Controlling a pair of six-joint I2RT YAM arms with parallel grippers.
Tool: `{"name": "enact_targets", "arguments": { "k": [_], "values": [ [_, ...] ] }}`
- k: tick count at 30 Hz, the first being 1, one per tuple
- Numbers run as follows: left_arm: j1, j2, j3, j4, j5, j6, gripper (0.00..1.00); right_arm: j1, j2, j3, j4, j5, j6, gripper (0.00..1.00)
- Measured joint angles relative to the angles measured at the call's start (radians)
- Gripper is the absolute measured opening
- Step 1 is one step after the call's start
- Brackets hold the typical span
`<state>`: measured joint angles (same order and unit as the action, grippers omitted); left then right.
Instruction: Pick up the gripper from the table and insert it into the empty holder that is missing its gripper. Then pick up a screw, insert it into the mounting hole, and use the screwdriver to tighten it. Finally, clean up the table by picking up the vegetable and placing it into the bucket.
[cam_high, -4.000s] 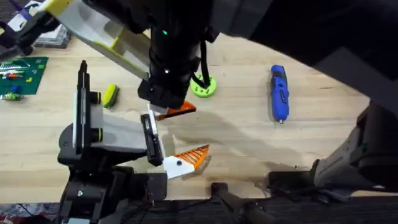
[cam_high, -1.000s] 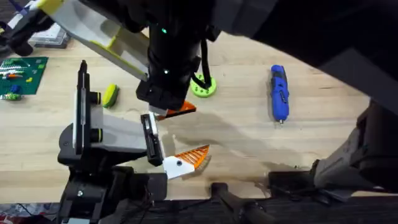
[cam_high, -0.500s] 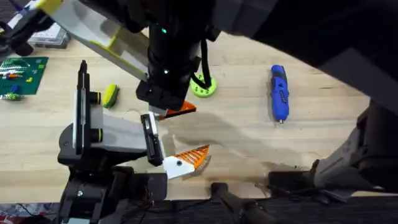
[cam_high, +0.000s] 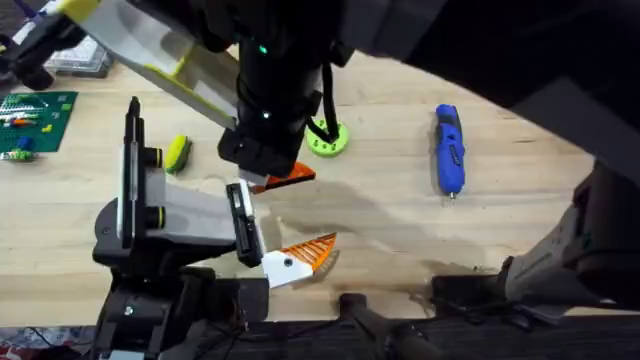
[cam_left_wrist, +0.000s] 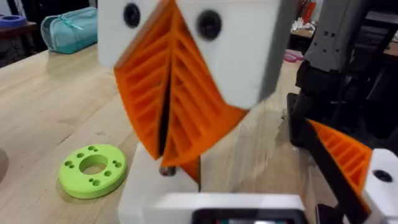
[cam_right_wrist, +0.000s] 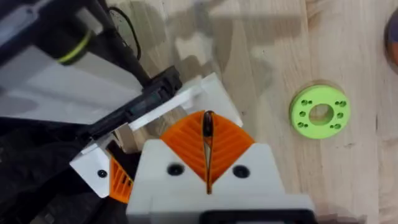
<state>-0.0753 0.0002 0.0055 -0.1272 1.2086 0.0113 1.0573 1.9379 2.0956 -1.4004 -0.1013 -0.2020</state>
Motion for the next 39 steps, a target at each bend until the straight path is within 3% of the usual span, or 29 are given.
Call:
{"name": "enact_targets", "arguments": {
  "k": [33,34,35,39],
  "values": [
    [0.000,0.000,0.000,0.000,0.000,-0.008,0.990,-0.002,0.030,0.000,-0.015,0.000,0.000,0.006],
    [0.000,0.000,0.000,0.000,0.000,-0.008,0.990,-0.002,0.030,0.000,-0.015,0.001,0.003,0.034],
    [0.000,0.000,0.000,0.000,0.000,-0.008,0.990,-0.002,0.030,0.000,-0.016,0.000,0.006,0.150],
    [0.000,0.000,0.000,0.000,0.001,-0.011,0.990,-0.003,0.030,0.002,-0.019,0.008,0.007,0.752]
  ]
}}
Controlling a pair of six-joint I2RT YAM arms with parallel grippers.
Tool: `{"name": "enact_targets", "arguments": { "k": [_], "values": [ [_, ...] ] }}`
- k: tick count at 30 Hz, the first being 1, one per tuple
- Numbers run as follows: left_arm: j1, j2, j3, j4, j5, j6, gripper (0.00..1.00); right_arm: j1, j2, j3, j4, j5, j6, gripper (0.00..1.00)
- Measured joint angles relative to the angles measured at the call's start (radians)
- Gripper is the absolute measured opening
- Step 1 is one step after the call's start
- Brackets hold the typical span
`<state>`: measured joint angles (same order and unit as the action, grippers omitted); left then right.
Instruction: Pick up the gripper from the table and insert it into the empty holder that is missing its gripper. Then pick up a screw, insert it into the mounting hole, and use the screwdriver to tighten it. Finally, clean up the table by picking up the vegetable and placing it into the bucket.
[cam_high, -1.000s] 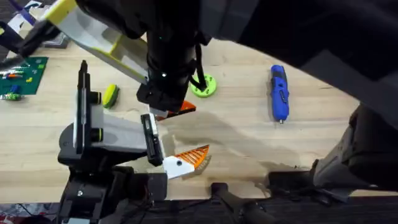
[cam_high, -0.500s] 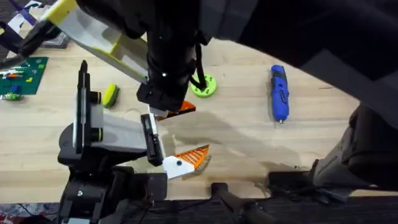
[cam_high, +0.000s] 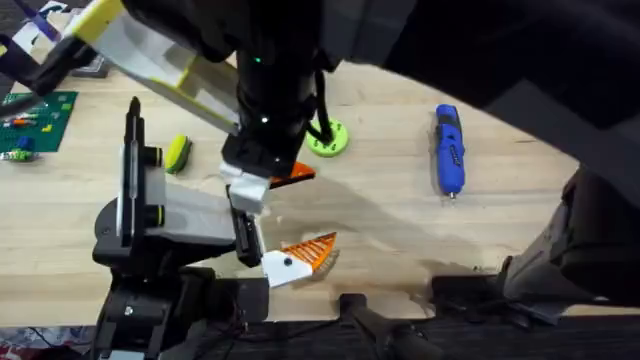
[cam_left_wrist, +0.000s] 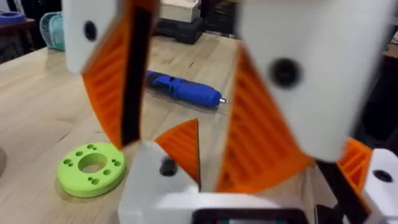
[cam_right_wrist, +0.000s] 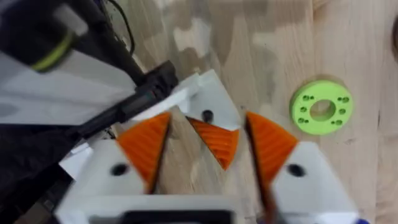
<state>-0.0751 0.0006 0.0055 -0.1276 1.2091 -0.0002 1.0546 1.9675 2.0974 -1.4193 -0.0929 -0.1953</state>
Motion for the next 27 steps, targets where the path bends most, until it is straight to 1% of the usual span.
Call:
{"name": "enact_targets", "arguments": {
  "k": [1,2,3,12,22,27],
  "values": [
    [0.000,0.000,0.000,0.000,0.000,0.000,0.990,-0.004,0.000,0.000,-0.003,0.006,-0.002,0.895],
    [0.000,0.000,0.000,0.000,0.000,0.000,0.990,-0.010,0.000,0.000,-0.003,0.009,-0.004,0.968],
    [0.000,0.000,0.000,0.000,-0.001,0.001,0.990,-0.015,-0.001,0.000,-0.001,0.010,-0.003,0.989],
    [0.000,0.000,0.000,0.000,0.000,0.007,0.990,-0.027,-0.015,0.000,0.021,0.008,-0.003,0.995],
    [0.000,0.000,0.000,0.000,0.000,0.008,0.990,-0.077,-0.091,0.003,0.062,-0.005,0.001,0.995],
    [0.000,0.000,0.000,0.000,0.000,0.008,0.990,-0.090,-0.107,0.004,0.070,-0.006,0.001,0.995]
  ]
}}
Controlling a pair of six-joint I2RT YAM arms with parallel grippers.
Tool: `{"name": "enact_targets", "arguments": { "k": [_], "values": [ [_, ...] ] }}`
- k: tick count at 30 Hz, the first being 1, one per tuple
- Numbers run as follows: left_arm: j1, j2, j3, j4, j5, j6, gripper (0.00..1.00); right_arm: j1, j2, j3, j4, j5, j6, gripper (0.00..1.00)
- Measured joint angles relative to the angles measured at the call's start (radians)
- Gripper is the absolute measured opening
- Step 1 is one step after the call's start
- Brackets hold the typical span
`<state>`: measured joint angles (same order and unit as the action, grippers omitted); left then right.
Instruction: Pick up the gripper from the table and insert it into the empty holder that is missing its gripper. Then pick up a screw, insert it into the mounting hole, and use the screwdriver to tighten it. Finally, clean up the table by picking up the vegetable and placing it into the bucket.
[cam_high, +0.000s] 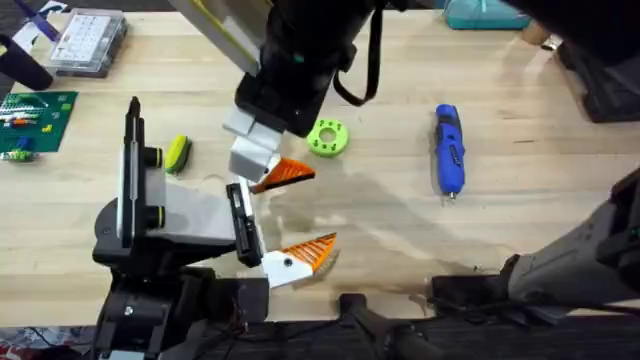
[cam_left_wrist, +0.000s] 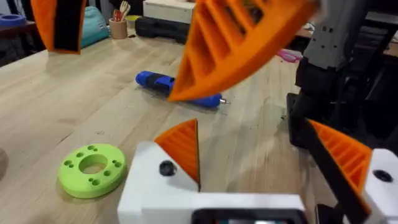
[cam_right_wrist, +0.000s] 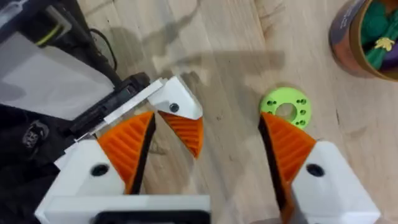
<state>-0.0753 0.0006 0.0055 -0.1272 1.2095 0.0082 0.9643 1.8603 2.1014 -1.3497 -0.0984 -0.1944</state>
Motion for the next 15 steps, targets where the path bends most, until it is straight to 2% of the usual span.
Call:
{"name": "enact_targets", "arguments": {
  "k": [15],
  "values": [
    [0.000,0.000,0.000,0.000,0.000,0.000,0.990,-0.073,-0.058,-0.001,-0.004,0.000,0.001,0.995]
  ]
}}
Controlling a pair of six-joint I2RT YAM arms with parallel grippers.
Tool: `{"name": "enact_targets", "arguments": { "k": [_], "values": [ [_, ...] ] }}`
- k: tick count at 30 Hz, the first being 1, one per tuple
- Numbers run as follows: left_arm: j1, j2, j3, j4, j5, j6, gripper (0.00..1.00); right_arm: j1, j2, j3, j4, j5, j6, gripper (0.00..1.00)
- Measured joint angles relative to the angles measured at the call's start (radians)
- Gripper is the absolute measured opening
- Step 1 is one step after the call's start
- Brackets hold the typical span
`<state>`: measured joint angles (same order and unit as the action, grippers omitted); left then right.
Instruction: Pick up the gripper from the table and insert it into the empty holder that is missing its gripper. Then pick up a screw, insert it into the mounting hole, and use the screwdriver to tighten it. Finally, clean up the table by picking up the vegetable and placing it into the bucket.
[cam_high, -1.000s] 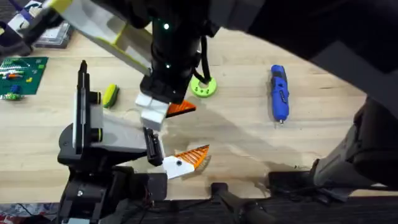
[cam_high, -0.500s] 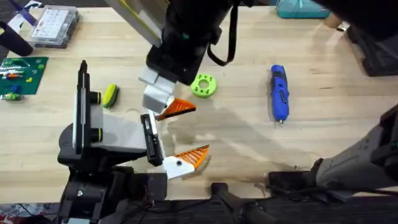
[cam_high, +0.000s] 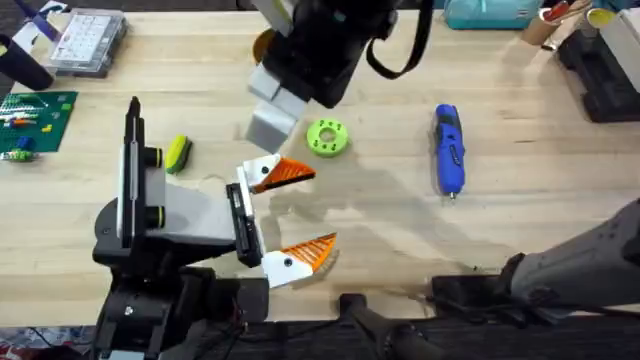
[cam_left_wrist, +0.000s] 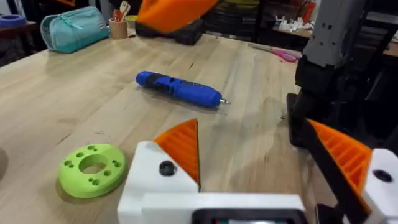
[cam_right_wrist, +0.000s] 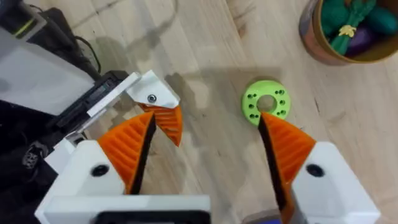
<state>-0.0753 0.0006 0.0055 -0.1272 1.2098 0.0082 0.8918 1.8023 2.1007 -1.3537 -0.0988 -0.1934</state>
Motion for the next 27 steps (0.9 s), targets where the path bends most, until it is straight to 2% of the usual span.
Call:
{"name": "enact_targets", "arguments": {
  "k": [3,10,17,27],
  "values": [
    [0.000,0.000,0.000,0.000,0.000,0.000,0.990,0.000,-0.014,-0.028,0.010,0.000,0.003,0.995],
    [0.000,0.000,0.000,0.000,0.000,0.000,0.990,-0.002,-0.114,-0.191,0.016,-0.003,0.003,0.995],
    [0.000,0.000,0.000,0.000,0.000,0.000,0.990,-0.009,-0.200,-0.200,-0.067,-0.003,-0.012,0.995],
    [0.000,0.000,0.000,0.000,0.000,0.000,0.990,-0.009,-0.205,-0.222,-0.052,-0.003,-0.025,0.995]
  ]
}}
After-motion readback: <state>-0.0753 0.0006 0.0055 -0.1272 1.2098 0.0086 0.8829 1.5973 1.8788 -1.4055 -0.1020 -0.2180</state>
